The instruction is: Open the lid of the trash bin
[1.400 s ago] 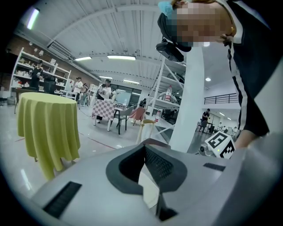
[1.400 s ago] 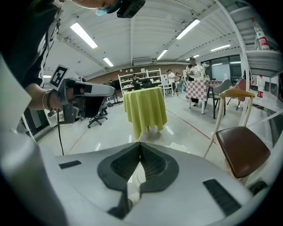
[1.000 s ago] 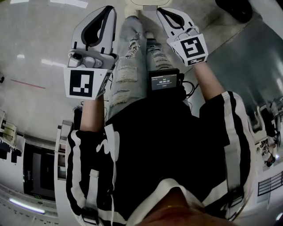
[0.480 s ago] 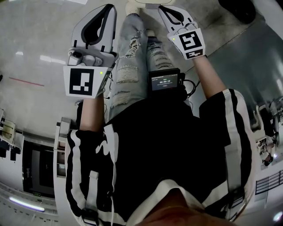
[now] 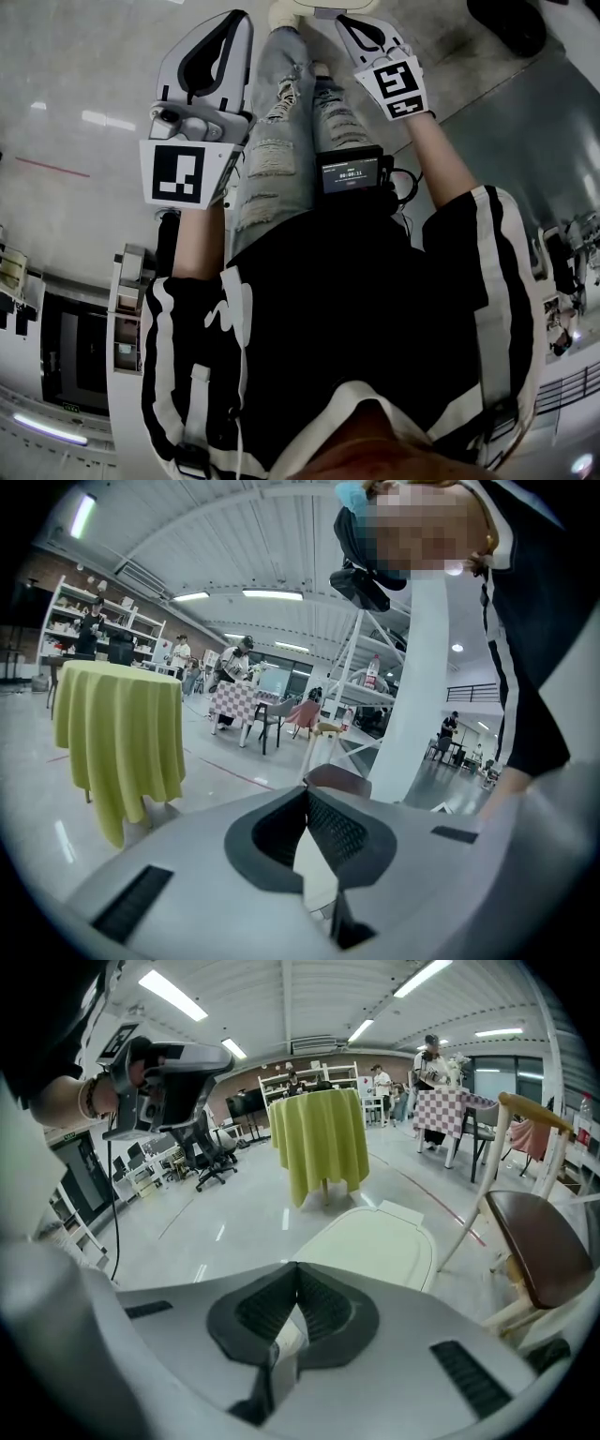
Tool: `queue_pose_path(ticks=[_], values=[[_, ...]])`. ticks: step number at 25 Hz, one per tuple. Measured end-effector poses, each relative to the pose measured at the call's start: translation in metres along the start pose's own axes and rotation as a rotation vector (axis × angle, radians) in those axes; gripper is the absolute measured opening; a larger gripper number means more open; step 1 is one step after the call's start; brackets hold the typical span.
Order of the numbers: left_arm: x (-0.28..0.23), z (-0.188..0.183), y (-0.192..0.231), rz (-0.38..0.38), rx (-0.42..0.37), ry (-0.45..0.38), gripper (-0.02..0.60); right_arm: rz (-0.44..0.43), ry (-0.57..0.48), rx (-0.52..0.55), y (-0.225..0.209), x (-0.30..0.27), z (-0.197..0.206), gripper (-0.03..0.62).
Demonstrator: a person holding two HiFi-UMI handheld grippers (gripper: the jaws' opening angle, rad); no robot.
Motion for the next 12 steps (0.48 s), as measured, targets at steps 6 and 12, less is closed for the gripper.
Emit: queue_pose_path(ticks=[6,12], values=[[-0.001,0.001,0.000,-0.002,-0.002,0.009,0.008,-0.007,0.043,0.002,-0.002,-0.012,0.014,0.009],[-0.003,-0.003,-0.001,-0.002,0.001,0.007,0.008,-0.013,0.092,-0.001,-0.008,-0.022,0.025,0.009]])
Point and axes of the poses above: the fingertips, and each gripper's own axes: x backward along the fingers, y to its left, z out of its underside, the point moved 9 cm from there along x, backward along the fingers, and after that the axes turned 7 degrees about -z, right-handed, at the moved point
